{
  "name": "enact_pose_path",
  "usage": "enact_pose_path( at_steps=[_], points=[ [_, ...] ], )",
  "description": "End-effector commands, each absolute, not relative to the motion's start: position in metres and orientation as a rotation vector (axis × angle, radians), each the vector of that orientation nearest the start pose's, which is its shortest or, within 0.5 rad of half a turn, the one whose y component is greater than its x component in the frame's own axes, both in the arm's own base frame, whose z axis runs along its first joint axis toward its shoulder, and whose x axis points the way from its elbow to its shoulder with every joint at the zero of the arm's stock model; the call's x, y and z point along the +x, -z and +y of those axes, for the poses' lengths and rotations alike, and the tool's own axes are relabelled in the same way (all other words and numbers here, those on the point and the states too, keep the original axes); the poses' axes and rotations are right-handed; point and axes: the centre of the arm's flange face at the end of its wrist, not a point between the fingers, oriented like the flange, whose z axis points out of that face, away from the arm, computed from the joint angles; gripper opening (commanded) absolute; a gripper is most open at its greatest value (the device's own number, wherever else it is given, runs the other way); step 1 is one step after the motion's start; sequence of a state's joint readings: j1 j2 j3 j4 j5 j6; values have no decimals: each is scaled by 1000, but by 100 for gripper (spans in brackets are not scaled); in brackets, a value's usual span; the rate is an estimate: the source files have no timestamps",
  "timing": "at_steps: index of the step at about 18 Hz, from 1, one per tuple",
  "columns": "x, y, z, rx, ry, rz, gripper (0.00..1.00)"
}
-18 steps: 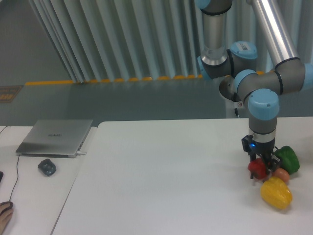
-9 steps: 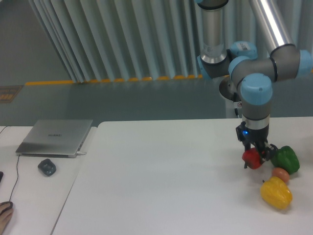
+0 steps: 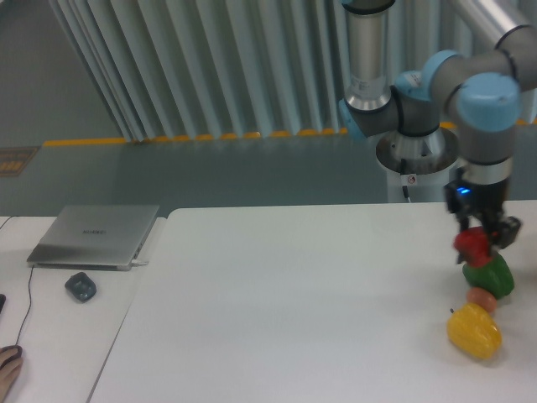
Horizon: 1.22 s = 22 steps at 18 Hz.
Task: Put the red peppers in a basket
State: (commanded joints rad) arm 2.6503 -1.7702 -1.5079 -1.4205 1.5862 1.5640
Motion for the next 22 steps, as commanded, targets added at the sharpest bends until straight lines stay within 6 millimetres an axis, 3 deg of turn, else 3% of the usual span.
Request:
enact_pose_path(
  at_steps=[3,7,10,12,13,17,19,22],
  points=[
    [-484,-427,339,-3040,-36,833,17],
    [-526,-412,315,-3021,-71,903,17],
    [-534,-405,299,-3018,-68,945,19],
    [-541,-389,272,-2992,-38,1033,19],
    [-548,-384,260,-2976,-70,1082,24],
    [-550,-373,251,-2960,-74,1135,69],
    [-546,-366,252,-2956,-50,1135,100],
    [-544,-364,256,-2950,-53,1150,100]
  ],
)
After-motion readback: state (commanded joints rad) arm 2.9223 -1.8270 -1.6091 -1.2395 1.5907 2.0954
